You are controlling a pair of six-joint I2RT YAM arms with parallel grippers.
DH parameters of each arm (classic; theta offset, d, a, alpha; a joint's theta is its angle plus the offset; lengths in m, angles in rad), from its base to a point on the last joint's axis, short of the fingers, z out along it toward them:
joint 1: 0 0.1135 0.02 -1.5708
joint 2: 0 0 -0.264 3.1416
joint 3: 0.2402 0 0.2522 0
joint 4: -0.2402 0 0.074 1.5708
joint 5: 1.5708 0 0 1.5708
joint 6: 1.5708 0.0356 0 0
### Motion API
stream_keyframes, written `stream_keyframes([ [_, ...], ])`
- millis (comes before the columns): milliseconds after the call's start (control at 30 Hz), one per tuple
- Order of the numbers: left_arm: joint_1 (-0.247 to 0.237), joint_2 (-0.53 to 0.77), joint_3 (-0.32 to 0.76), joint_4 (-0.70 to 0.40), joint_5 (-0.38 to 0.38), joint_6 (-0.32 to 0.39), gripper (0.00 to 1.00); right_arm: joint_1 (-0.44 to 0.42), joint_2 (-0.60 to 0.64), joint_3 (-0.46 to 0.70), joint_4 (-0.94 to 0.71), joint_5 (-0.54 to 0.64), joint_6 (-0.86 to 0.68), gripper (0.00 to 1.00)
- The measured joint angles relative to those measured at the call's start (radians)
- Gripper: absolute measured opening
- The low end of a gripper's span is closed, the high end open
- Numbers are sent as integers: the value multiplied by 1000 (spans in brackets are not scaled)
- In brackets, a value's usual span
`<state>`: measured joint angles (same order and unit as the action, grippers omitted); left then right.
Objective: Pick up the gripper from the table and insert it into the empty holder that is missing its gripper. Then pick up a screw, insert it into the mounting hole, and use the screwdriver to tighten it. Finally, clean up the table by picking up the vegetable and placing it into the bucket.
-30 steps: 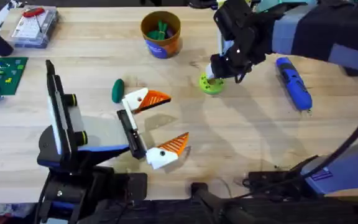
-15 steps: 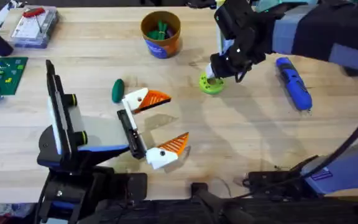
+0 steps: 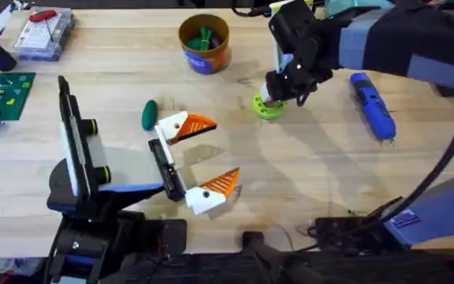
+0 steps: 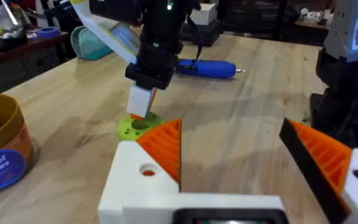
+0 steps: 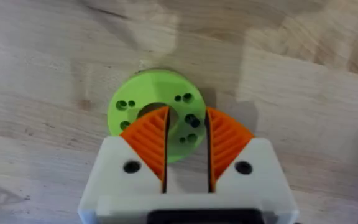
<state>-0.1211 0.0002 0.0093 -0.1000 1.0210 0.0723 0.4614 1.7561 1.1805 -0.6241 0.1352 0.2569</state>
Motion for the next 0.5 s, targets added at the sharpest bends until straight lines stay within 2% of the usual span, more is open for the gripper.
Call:
stream_keyframes([
  [500, 0, 0, 0, 0, 0, 0, 986, 0, 0, 0, -12, 0, -3, 314],
])
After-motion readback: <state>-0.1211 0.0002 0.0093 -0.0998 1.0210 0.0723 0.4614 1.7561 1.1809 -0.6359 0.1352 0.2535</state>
